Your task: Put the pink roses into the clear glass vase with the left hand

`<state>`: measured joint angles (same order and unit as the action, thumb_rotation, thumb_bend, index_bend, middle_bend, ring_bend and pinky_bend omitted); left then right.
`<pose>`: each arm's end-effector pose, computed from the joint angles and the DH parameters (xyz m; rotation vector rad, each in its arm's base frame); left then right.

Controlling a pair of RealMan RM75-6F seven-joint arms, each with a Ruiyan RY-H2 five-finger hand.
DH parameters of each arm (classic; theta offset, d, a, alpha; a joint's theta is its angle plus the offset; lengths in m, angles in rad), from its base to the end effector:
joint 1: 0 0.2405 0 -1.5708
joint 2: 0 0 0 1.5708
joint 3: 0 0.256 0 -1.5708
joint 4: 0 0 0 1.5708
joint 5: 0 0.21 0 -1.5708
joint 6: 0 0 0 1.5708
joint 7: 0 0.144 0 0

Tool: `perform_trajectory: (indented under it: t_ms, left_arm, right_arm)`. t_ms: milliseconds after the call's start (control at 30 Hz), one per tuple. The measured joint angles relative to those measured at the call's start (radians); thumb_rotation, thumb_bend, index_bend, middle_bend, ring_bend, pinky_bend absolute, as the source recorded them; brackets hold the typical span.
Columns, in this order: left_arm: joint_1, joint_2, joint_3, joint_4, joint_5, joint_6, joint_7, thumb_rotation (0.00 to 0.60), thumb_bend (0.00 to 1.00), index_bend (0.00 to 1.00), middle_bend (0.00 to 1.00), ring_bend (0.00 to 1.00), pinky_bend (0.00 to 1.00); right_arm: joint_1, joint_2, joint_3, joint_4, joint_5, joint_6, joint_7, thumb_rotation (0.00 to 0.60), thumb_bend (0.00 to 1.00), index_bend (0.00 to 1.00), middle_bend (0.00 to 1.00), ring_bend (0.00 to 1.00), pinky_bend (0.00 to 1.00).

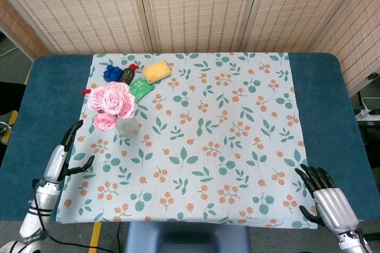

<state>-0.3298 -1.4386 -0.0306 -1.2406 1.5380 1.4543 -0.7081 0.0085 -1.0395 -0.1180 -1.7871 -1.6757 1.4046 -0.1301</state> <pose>-0.2908 0.2575 0.0778 -1.3370 -1.3288 -1.5272 -0.2857 -0.1162 0.1303 1.6371 -1.0338 0.7649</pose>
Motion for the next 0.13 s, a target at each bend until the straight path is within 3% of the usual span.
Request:
perform_trajectory:
  t_ms: [133]
  left_arm:
    - [0.072, 0.042, 0.065, -0.019, 0.020, 0.034, 0.246, 0.600, 0.34, 0.00, 0.00, 0.00, 0.00]
  right_arm:
    - [0.000, -0.010, 0.002, 0.005, 0.006, -0.005, -0.018, 0.600, 0.21, 0.00, 0.00, 0.00, 0.00]
